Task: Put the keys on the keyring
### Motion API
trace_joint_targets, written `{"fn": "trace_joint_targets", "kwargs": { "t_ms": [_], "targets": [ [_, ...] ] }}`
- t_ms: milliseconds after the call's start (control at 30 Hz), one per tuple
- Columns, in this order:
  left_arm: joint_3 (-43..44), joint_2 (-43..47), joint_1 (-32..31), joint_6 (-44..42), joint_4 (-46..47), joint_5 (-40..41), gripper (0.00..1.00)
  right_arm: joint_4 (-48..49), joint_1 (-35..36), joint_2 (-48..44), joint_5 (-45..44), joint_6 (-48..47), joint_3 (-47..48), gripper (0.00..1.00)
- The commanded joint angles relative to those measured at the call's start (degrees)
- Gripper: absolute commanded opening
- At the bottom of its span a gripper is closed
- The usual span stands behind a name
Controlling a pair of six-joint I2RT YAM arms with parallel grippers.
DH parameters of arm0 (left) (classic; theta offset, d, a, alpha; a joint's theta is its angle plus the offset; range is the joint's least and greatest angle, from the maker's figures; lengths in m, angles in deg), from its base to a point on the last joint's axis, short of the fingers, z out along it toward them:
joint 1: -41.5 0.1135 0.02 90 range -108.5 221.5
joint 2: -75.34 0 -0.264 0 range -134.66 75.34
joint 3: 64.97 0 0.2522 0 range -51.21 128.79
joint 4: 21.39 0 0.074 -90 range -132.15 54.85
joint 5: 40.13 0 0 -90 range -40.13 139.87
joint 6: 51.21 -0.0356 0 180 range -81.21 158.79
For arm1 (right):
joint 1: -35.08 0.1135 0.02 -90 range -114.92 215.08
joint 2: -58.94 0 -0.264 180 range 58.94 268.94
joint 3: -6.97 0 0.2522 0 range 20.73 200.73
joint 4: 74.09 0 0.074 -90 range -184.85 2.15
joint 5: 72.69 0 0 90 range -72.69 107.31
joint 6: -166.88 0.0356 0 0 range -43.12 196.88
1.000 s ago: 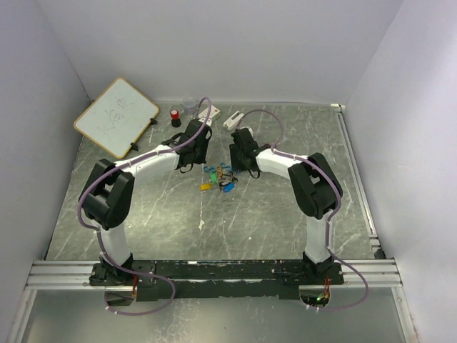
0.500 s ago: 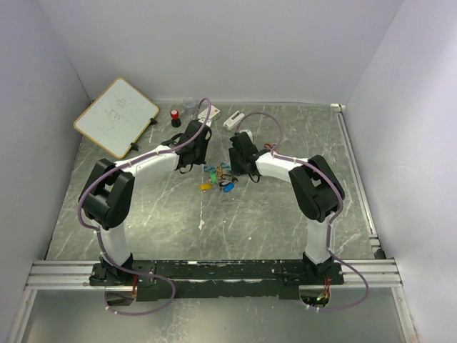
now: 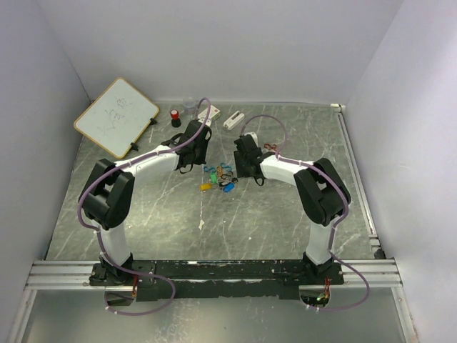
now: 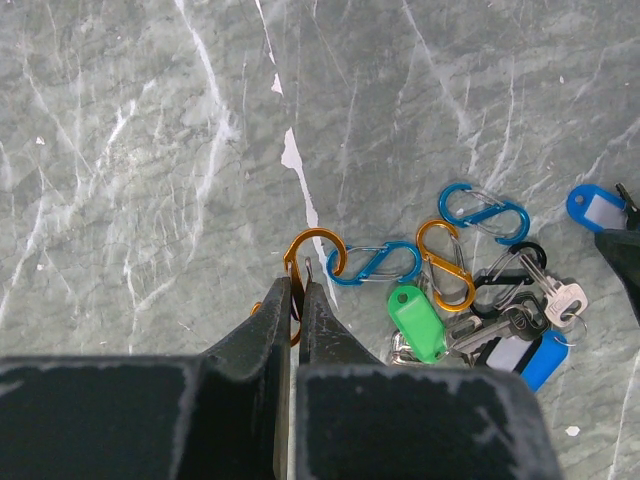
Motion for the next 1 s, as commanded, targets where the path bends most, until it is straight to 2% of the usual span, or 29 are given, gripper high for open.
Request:
{"fn": "trace_joint_targets", "kwargs": {
  "t_ms": [0, 367, 667, 967],
  "targets": [
    [0.2, 1.7, 0.3, 0.8, -0.1, -0.9, 0.07, -1.7, -0.8, -1.9, -1.4, -2.1, -0.4, 0.53],
    [-0.1, 2.2, 0.3, 0.6, 0.1, -0.8, 0.07, -2.5, -0.8, -4.6, 3.7, 2.2, 0.7, 0.52],
    [-0.2, 2.0, 0.3, 0.4, 0.4, -1.1, 0.07, -3.5, -1.3, -5.1, 5.4, 8.5, 0.3, 0.43],
    [0.0, 1.9, 0.3, 0.3, 0.3, -1.0, 0.07, -4.2, -3.2, -5.7, 6.2, 10.5, -1.1, 0.35]
  ]
}}
